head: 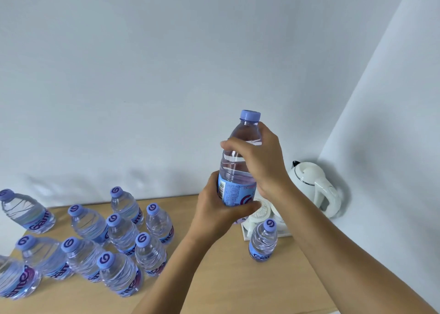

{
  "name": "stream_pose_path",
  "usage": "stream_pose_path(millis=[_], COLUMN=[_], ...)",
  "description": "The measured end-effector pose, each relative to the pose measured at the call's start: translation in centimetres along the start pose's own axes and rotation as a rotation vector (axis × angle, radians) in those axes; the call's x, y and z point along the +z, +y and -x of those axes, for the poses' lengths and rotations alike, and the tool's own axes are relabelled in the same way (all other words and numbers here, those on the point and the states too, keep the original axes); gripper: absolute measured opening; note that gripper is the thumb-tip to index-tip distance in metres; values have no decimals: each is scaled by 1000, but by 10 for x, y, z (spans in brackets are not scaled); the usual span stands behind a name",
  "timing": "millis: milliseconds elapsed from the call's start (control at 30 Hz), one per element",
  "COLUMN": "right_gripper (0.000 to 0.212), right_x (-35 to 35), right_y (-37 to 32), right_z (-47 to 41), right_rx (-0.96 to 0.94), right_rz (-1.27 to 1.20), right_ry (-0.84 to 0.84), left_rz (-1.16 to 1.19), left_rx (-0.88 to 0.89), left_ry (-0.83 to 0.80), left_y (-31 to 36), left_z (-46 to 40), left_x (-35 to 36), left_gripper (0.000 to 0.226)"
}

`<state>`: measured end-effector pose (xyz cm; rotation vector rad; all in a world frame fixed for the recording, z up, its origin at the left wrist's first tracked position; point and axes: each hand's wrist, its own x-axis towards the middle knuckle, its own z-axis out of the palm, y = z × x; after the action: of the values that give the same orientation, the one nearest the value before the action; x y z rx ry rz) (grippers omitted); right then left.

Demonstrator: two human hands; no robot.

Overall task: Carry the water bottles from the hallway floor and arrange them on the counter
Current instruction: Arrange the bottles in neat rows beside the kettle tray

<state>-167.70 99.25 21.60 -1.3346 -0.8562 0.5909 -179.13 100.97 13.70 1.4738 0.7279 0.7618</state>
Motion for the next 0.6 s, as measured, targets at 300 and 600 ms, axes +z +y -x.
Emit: stream_pose_path(millis=[300, 600], right_gripper=[30, 34], right_x=[-18, -3], right_y=[-11, -12], right_z=[-8, 4], right_rx=[96, -54], right_rz=[-3, 70], right_ry=[-227, 73], left_rz=[55, 8], left_rx=[-11, 88], left_ry=[-134, -18], left_y=[8, 9], left_z=[-2, -1], left_x=[-5, 4], left_gripper=[51, 62])
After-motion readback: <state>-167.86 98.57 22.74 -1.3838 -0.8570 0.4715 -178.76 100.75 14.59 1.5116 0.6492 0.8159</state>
